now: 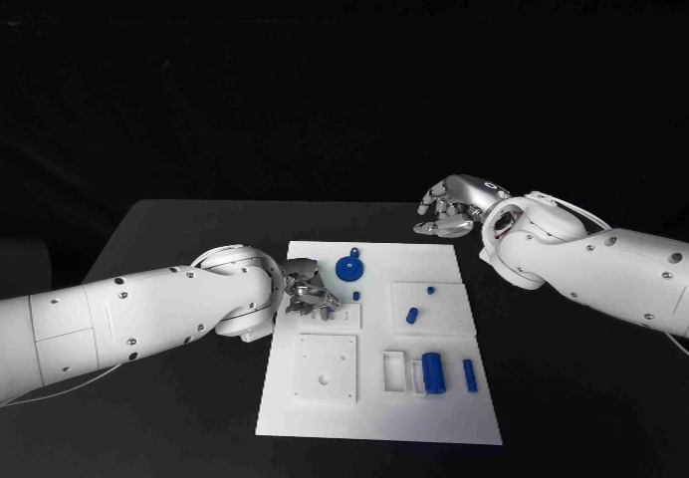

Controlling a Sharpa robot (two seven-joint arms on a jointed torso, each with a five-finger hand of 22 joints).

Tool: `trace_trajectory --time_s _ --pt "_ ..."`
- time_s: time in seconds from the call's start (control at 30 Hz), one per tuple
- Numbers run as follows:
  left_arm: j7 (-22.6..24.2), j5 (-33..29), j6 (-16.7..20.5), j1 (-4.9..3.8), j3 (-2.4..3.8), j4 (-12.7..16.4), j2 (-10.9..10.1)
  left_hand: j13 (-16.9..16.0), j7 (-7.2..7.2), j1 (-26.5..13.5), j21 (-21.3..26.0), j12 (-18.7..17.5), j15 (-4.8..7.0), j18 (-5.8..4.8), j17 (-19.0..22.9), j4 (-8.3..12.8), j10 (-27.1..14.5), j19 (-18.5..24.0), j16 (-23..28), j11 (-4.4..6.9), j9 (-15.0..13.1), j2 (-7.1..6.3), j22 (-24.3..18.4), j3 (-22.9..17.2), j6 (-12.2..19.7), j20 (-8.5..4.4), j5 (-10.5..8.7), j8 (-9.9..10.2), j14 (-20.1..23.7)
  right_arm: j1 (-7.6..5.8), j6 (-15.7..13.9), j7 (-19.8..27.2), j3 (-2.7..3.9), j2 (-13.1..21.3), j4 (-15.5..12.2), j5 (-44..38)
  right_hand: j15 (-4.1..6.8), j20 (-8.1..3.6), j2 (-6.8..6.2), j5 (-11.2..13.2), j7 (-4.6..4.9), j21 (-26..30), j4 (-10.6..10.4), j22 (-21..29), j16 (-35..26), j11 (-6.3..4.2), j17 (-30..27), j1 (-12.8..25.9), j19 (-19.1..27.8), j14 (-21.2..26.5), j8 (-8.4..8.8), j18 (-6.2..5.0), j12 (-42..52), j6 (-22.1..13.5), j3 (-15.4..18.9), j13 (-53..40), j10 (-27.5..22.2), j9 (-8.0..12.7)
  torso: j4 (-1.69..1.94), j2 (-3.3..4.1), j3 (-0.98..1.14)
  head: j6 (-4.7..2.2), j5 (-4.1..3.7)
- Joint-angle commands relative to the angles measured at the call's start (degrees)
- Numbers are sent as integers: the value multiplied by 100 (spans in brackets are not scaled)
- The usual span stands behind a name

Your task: Assemble the parts on the task board

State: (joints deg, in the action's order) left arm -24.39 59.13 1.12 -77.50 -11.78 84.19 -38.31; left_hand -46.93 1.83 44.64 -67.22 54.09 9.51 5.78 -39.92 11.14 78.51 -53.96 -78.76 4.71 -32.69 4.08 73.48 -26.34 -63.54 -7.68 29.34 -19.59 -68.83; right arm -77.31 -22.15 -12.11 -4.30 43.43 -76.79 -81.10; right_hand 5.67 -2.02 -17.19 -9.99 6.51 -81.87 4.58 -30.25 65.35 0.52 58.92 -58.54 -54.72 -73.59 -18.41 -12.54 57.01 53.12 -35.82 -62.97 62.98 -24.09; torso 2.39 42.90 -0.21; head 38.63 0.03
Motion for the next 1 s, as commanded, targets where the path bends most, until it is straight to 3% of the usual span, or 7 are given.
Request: trace_trajectory --time_s 0.03,0.2,0.33,0.7,1.0 --pt "25 -164 -116 -1 30 2 8 3 -5 195 -23 20 95 -52 -5 556 24 -48 -23 -4 -6 189 7 -562 -40 -704 18 -35 -39 5 69 42 -1 -7 -1 -34 24 5 8 -35 33 34 -42 -10 -38 -16 5 -9 -49 -25 -3 -246 20 4 -5 6 1 -8 0 0 -2 -1 6" --pt "42 -358 -191 -2 94 4 3 3 -5 195 -24 20 95 -52 -5 556 24 -48 -23 -4 -6 192 7 -562 -40 -704 19 -35 -39 6 70 43 -1 -8 3 -33 24 6 7 -35 33 34 -42 -11 -39 -16 6 -8 -48 -25 -3 -246 20 4 -4 7 1 -8 0 -1 -2 -3 9" --pt "5 -838 -626 -18 130 -81 3 3 -6 199 -23 18 94 -53 -5 559 21 -44 -22 -3 -7 200 8 -566 -40 -703 26 -36 -36 6 73 43 -2 -9 3 -33 23 6 8 -35 34 35 -43 -11 -40 -16 6 -8 -48 -24 -3 -246 20 4 -2 7 0 -8 2 -1 -2 -9 10" --pt "-183 -1626 -1455 -103 138 -503 91 2 7 212 -14 3 79 -65 -3 566 -29 8 -9 -16 -10 238 20 -577 -3 -690 18 -20 9 7 74 49 -3 -21 7 -28 23 6 7 -36 34 36 -44 -12 -41 -16 7 -7 -47 -24 -3 -246 21 3 -1 8 0 -8 -3 1 -1 -2 15" --pt "-238 -1602 -1602 -178 139 -838 257 -11 4 243 -17 11 74 -73 -10 570 -63 51 -17 -14 -32 257 38 -588 -10 -682 76 -37 41 11 77 52 -4 -23 8 -24 23 7 7 -36 34 37 -44 -14 -42 -16 8 -7 -47 -24 -2 -246 21 3 2 10 -1 -9 -7 3 1 19 17"
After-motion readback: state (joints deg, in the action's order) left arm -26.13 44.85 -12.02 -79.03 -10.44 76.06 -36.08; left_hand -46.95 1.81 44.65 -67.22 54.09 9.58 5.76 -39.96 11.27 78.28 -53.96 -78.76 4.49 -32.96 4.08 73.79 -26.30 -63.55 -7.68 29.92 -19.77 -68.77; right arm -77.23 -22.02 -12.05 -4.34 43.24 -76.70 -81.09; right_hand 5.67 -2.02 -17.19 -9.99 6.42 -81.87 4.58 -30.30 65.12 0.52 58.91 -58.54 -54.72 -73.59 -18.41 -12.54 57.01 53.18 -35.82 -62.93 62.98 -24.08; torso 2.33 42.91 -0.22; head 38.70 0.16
